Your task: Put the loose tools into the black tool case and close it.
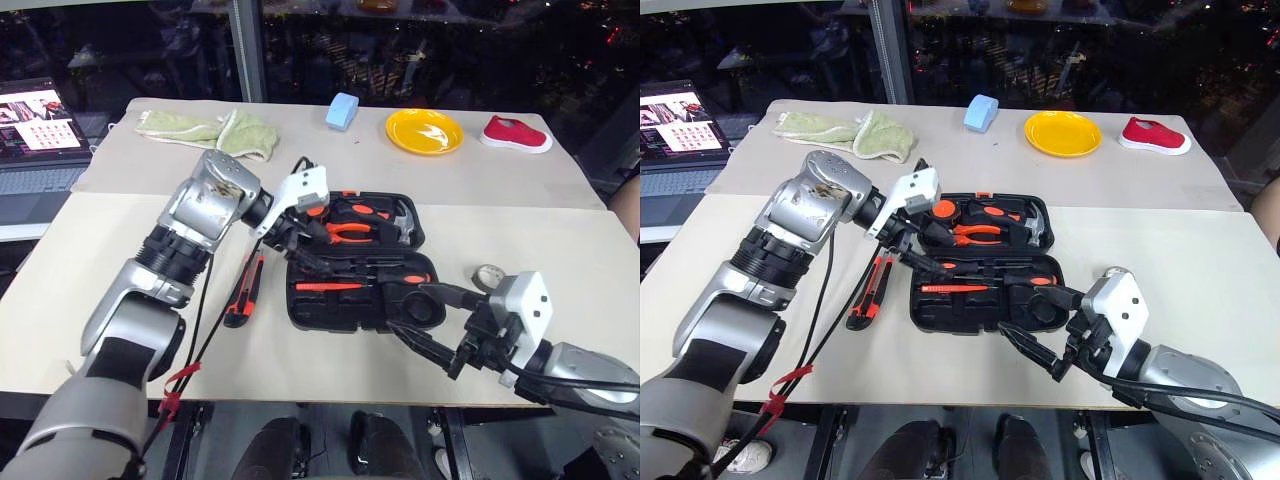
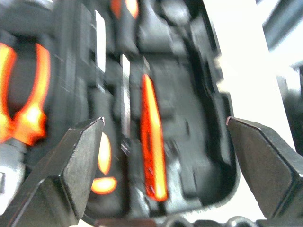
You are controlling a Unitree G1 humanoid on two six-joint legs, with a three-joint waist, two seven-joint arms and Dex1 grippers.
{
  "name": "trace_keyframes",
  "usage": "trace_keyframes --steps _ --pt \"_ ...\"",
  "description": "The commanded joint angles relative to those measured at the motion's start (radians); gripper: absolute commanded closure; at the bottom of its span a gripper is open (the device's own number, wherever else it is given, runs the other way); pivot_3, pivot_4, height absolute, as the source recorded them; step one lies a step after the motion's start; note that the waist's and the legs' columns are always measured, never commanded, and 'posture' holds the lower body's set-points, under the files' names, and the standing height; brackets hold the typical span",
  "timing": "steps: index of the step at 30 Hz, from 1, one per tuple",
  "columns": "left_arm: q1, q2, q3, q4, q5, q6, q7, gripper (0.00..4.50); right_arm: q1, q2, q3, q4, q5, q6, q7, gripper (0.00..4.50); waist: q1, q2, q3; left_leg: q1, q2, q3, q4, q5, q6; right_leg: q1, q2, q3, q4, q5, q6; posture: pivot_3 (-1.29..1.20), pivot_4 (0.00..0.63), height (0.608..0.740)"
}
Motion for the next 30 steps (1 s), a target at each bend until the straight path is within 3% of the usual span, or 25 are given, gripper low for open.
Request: trace_keyframes --steps 1,4,20,30 --pt "0.084 -0.007 0.055 -0.061 -0.043 -0.101 0.028 3.47 -0.002 -0.021 -0.057 -0.020 0.013 -0.018 0.008 0.00 -0.002 0.000 0.000 0.000 0.000 0.000 0.000 0.000 0.000 0.000 0.000 0.000 0.000 0.000 0.000 0.00 0.150 0.732" --pt "0.142 -0.008 0.064 -0.073 -0.051 -0.109 0.056 4.48 0.003 -0.039 -0.078 -0.019 0.021 -0.010 0.017 0.00 -0.001 0.000 0.000 0.000 0.000 0.000 0.000 0.000 -0.001 0.000 0.000 0.000 0.000 0.000 0.000 0.00 0.150 0.732" --pt "0.218 -0.060 0.002 -0.044 0.005 -0.175 0.178 4.48 -0.005 -0.064 -0.092 -0.018 0.049 0.006 0.001 0.00 0.004 0.000 0.000 0.000 0.000 0.000 0.000 -0.001 -0.002 0.001 -0.001 0.001 -0.001 0.001 0.000 0.00 0.150 0.732" --pt "0.255 -0.036 -0.037 -0.085 0.043 -0.188 0.192 4.48 -0.013 -0.063 -0.091 -0.012 0.062 0.007 -0.007 0.00 0.004 0.000 0.000 0.001 0.000 0.000 -0.001 -0.001 -0.002 0.001 -0.001 0.001 -0.001 0.001 0.000 0.00 0.150 0.732"
